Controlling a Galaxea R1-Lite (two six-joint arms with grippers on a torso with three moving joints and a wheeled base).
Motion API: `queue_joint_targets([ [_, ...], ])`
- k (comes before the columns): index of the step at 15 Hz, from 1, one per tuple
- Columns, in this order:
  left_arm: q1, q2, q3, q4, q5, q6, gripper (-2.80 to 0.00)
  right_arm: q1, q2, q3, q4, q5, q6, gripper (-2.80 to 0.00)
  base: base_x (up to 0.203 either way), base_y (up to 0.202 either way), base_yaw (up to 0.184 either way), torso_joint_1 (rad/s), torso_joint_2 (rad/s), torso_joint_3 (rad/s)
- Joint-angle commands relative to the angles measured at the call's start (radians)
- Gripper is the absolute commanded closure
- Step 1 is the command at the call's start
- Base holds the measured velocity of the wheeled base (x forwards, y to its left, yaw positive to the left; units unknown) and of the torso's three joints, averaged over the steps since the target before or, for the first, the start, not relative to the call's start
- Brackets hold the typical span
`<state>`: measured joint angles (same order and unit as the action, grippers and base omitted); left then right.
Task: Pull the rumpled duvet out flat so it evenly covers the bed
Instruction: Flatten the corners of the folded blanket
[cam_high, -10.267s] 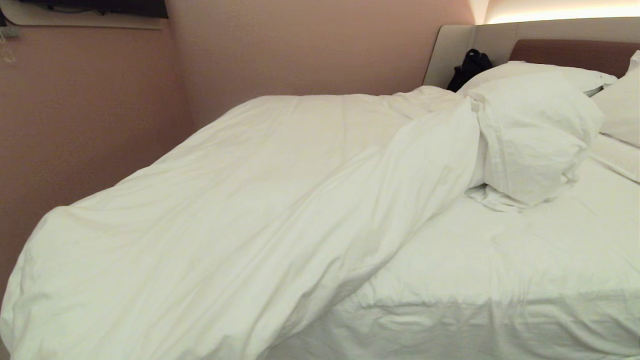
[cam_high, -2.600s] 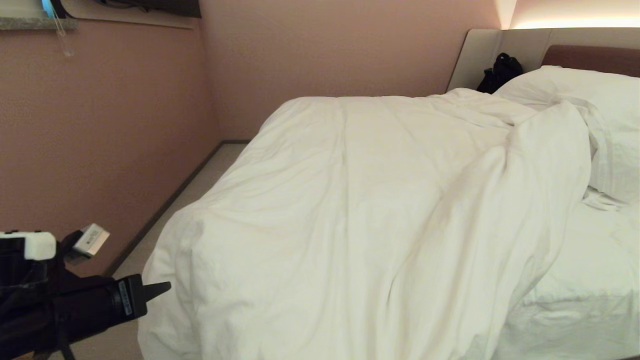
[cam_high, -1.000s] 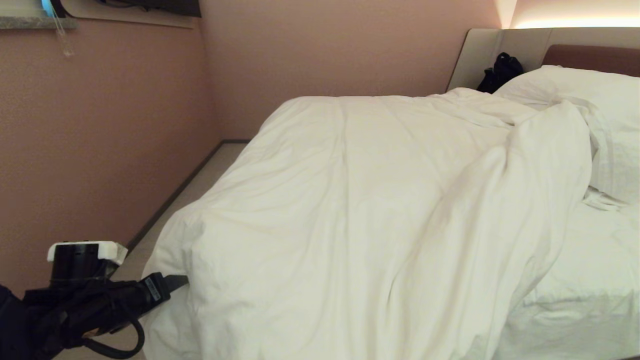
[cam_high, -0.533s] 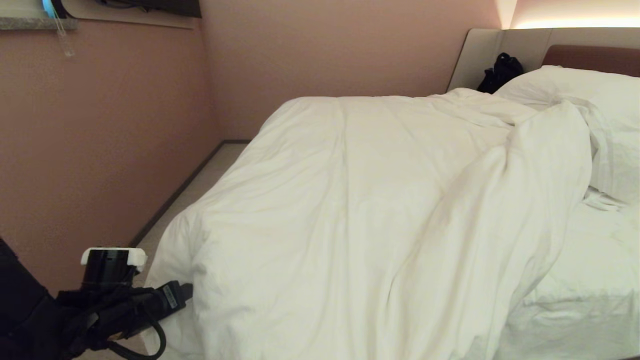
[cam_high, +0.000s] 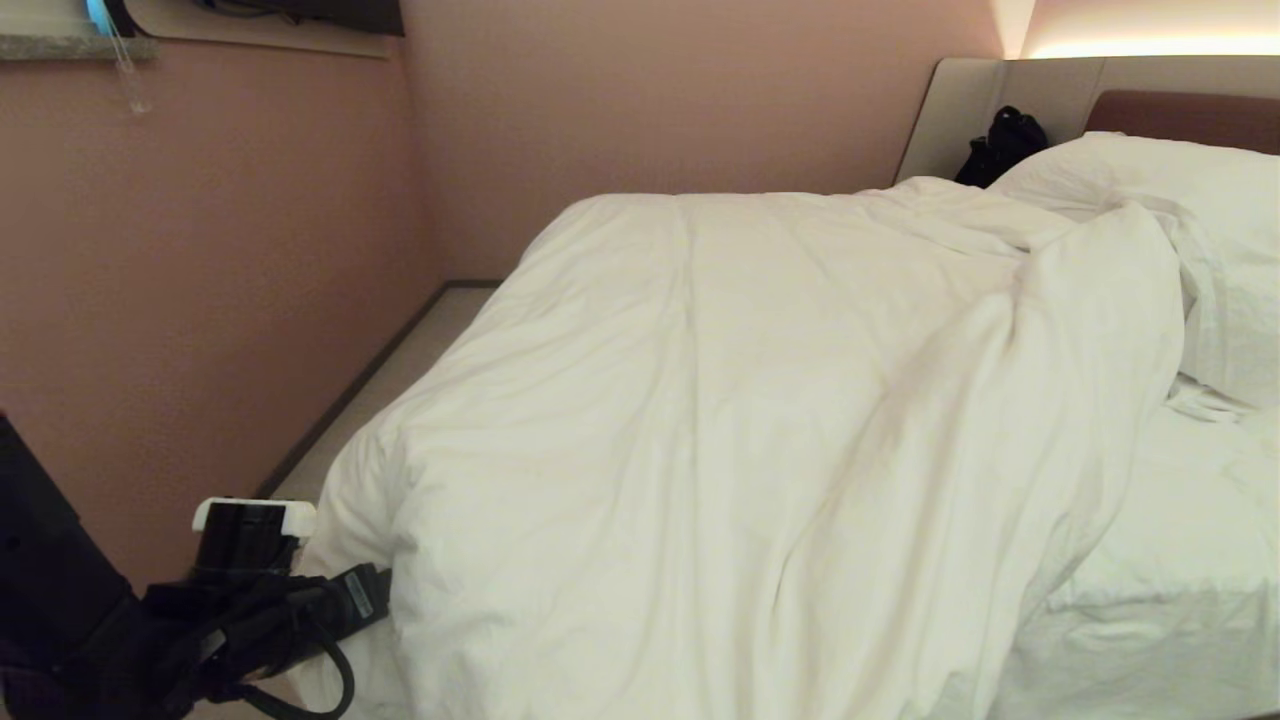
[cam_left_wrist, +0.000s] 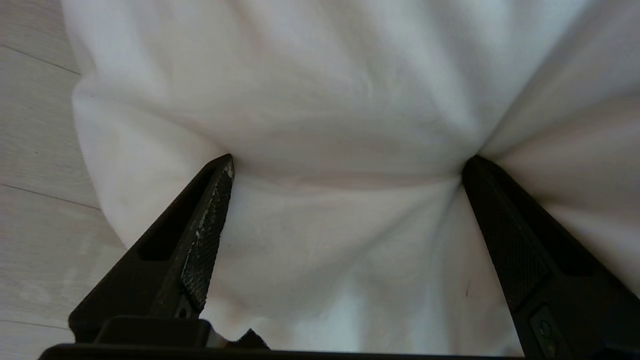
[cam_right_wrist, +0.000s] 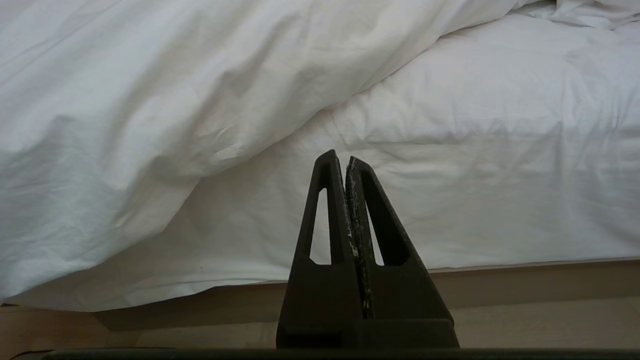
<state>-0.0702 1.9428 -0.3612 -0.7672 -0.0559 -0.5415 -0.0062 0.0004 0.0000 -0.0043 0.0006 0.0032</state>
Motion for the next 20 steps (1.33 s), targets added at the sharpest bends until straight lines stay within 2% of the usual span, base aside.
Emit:
queue_joint_targets([
  [1, -0.019, 0.054, -0.009, -0.019, 0.051, -0.004, -2.80, 0.000, 0.000, 0.000, 0.000, 0.001, 0.000, 0.00, 0.000, 0.000, 0.000, 0.000, 0.00, 0.000],
  [3, -0.031, 0.058, 0.003, -0.057, 0.059, -0.005, -2.80, 0.000, 0.000, 0.000, 0.000, 0.001, 0.000, 0.00, 0.000, 0.000, 0.000, 0.000, 0.00, 0.000],
  [4, -0.031, 0.058, 0.005, -0.061, 0.059, -0.005, -2.52, 0.000, 0.000, 0.000, 0.000, 0.001, 0.000, 0.00, 0.000, 0.000, 0.000, 0.000, 0.00, 0.000],
  [5, -0.031, 0.059, 0.007, -0.060, 0.061, -0.006, 0.00, 0.000, 0.000, 0.000, 0.000, 0.001, 0.000, 0.00, 0.000, 0.000, 0.000, 0.000, 0.00, 0.000],
  [20, -0.030, 0.027, 0.037, -0.069, 0.060, -0.007, 0.00, 0.000, 0.000, 0.000, 0.000, 0.001, 0.000, 0.00, 0.000, 0.000, 0.000, 0.000, 0.00, 0.000],
])
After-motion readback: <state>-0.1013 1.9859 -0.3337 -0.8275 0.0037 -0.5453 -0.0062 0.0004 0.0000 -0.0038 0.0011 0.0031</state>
